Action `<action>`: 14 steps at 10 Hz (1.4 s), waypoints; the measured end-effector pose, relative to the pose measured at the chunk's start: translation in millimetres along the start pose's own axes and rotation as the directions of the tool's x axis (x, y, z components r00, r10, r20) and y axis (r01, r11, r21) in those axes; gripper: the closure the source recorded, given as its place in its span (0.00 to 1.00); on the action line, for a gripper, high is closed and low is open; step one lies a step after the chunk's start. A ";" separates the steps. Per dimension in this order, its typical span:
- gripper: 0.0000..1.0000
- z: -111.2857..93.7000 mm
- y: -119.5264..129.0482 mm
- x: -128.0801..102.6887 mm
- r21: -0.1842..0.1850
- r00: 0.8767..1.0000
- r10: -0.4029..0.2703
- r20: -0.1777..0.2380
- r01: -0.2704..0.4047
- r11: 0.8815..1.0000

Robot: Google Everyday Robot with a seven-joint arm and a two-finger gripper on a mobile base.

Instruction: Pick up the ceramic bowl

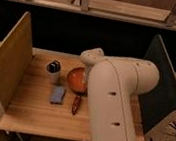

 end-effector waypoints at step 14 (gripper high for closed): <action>1.00 -110.7 -17.5 -19.3 -0.059 0.969 -0.013 0.246 0.029 0.998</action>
